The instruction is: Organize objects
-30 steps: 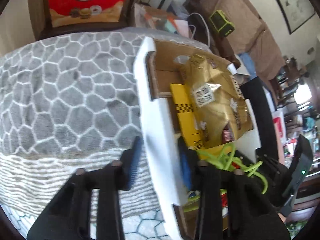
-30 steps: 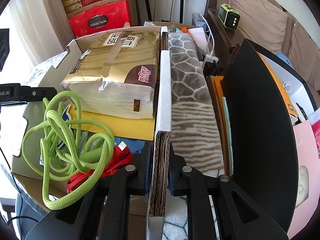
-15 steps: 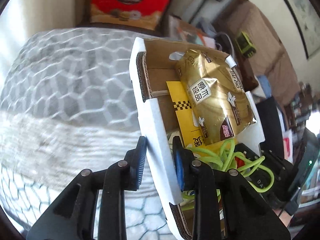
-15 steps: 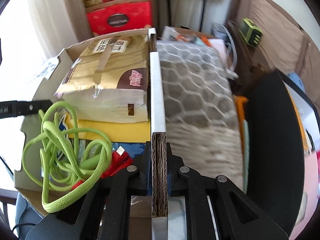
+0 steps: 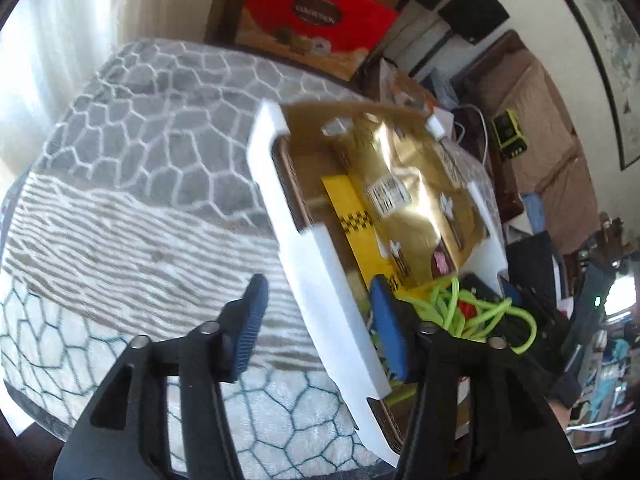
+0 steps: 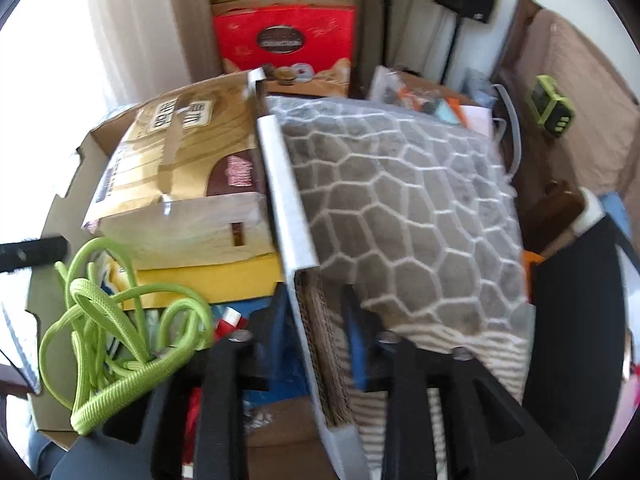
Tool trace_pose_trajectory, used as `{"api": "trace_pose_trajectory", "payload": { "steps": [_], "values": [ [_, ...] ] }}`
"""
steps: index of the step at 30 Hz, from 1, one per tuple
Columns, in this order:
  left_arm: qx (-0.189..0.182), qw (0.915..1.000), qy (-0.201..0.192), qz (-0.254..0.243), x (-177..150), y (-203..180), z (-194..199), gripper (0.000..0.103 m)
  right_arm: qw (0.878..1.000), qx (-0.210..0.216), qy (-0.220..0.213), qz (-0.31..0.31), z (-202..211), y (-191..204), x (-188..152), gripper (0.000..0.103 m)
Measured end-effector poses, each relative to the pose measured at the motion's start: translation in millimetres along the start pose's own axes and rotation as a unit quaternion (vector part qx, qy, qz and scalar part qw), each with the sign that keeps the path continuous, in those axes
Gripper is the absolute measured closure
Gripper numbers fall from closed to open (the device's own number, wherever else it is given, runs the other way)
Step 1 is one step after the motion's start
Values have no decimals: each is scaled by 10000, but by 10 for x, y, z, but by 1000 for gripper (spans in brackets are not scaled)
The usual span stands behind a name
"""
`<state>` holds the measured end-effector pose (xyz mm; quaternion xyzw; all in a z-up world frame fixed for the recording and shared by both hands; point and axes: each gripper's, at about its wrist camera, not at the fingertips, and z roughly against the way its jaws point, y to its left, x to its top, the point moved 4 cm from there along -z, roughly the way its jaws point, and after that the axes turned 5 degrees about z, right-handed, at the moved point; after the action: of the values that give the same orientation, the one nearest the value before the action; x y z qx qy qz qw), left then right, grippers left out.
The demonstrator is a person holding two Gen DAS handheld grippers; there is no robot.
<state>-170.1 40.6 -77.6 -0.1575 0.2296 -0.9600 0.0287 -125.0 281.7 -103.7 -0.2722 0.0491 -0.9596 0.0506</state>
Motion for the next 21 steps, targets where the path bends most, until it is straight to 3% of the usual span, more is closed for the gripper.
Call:
{"api": "trace_pose_trajectory", "payload": {
  "steps": [3, 5, 6, 8, 10, 14, 21],
  "values": [
    [-12, 9997, -201, 98, 214, 115, 156, 44, 9997, -180, -177, -40, 181, -33, -28, 55],
    [92, 9993, -370, 37, 404, 160, 216, 33, 9993, -169, -265, -185, 302, -77, -52, 55],
    [171, 9988, -448, -58, 506, 171, 245, 33, 9987, -203, -349, -295, 393, -108, -77, 55],
    [432, 9970, -544, -328, 615, 165, 257, 18, 9964, -446, -544, -465, 562, -153, -111, 53],
    [766, 9913, -712, -799, 731, 84, 208, 17, 9953, -481, -606, -584, 693, -154, -169, 53],
    [708, 9868, -658, -1299, 828, -13, 56, 17, 9938, -275, -506, -954, 821, -142, -343, 52],
    [743, 9769, -547, -1926, 949, -278, -261, 17, 9807, 643, -331, -1816, 825, -60, -577, 52]
  ]
}}
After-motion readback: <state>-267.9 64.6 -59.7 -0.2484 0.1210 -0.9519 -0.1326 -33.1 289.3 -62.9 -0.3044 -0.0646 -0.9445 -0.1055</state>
